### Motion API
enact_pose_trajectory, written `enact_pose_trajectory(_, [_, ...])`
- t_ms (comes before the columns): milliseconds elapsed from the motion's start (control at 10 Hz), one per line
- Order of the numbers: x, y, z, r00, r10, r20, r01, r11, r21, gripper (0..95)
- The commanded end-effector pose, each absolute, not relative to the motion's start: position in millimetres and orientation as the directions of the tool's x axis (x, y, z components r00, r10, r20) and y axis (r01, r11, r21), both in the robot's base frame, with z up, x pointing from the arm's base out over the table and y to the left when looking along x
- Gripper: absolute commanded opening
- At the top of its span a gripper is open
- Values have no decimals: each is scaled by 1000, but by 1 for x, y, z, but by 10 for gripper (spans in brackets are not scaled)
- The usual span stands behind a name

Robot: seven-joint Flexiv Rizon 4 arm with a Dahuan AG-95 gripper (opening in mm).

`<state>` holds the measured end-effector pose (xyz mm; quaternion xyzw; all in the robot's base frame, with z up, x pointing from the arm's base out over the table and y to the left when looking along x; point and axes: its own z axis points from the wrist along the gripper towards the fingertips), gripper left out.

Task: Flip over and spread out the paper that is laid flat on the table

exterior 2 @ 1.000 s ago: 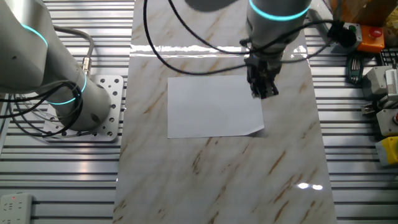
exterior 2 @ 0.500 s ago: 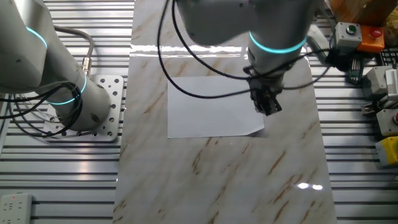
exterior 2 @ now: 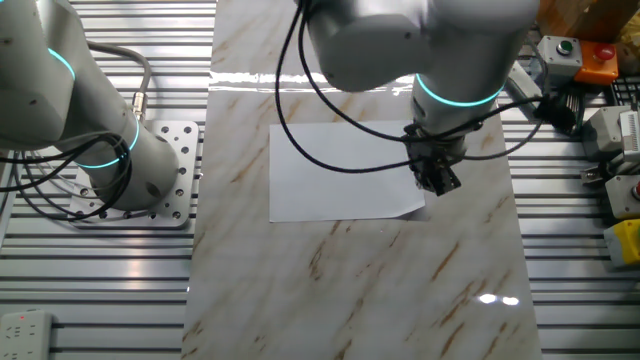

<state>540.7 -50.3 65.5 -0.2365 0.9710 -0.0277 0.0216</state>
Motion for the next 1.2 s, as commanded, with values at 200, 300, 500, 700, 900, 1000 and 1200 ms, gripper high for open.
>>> enact_pose_trajectory(200, [546,-52,59,-822,-570,-17,-567,820,-74,0])
enact_pose_trajectory(300, [549,-53,55,-792,-611,-17,-609,791,-66,0])
enact_pose_trajectory(500, [555,-54,58,-769,-639,-4,-638,768,-50,0])
enact_pose_trajectory(700, [562,-59,64,-740,-673,0,-672,739,-43,0])
enact_pose_trajectory(900, [562,-61,65,-741,-672,-2,-671,740,-44,190])
enact_pose_trajectory(1000, [562,-61,65,-741,-671,-4,-670,741,-45,190])
enact_pose_trajectory(1200, [561,-61,64,-744,-668,-3,-668,743,-42,190])
